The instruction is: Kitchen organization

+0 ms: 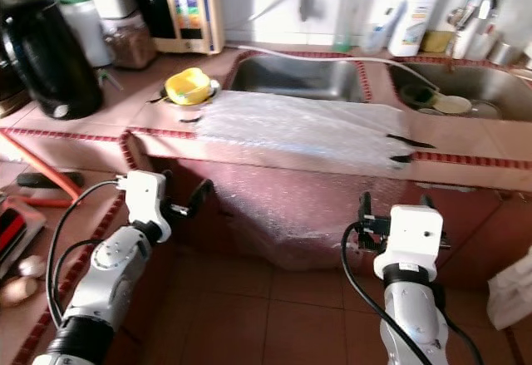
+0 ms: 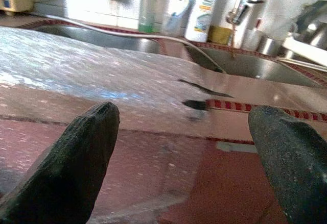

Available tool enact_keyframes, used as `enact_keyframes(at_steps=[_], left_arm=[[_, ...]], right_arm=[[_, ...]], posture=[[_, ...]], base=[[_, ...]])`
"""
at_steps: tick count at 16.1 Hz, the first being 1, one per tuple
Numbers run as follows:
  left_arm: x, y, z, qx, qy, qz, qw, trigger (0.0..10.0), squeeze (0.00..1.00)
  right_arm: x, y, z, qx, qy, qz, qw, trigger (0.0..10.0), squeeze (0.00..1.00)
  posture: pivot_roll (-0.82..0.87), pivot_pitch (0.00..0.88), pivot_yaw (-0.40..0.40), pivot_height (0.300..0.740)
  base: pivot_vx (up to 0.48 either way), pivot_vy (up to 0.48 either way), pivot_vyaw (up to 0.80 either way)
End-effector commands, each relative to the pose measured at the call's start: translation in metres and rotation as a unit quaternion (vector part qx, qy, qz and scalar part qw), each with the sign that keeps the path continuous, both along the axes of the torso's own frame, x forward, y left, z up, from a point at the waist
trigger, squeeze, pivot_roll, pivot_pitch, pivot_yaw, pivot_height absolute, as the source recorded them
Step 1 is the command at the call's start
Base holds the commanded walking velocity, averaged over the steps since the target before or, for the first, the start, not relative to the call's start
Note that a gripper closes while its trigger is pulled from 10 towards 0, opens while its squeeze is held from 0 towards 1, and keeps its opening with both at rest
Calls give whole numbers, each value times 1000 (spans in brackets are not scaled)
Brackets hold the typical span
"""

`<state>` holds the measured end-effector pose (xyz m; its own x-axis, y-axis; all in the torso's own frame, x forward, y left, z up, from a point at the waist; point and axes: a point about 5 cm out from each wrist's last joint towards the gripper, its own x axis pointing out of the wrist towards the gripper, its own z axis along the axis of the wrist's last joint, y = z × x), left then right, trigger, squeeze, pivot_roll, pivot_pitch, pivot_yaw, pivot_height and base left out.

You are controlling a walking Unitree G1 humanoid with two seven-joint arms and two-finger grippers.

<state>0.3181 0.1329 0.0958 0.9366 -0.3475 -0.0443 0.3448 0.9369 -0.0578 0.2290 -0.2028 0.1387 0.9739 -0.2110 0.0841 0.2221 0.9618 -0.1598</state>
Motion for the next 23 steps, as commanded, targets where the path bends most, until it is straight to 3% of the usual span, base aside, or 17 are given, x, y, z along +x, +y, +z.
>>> enact_keyframes(at_steps=[1, 9, 15, 23], left_arm=[[-2, 1, -1, 7, 4, -4, 1000, 10000, 0], [-3, 0, -3, 8, 6, -8, 1000, 10000, 0], [-2, 4, 2, 1, -3, -10, 1000, 10000, 0], [0, 0, 7, -18, -11, -34, 999, 10000, 0]], right_arm=[[0, 0, -1, -1, 4, 0, 1000, 10000, 0], [2, 0, -1, -4, 3, 4, 1000, 10000, 0], [-1, -2, 5, -8, -5, 6, 1000, 10000, 0], [-2, 7, 5, -26, -4, 30, 999, 10000, 0]], posture=[[-94, 0, 42, 740], [-94, 0, 38, 740], [-98, 4, 39, 740], [-100, 7, 43, 740]], base=[[0, -379, 0], [0, -380, 0], [0, 0, 0], [63, 0, 0]])
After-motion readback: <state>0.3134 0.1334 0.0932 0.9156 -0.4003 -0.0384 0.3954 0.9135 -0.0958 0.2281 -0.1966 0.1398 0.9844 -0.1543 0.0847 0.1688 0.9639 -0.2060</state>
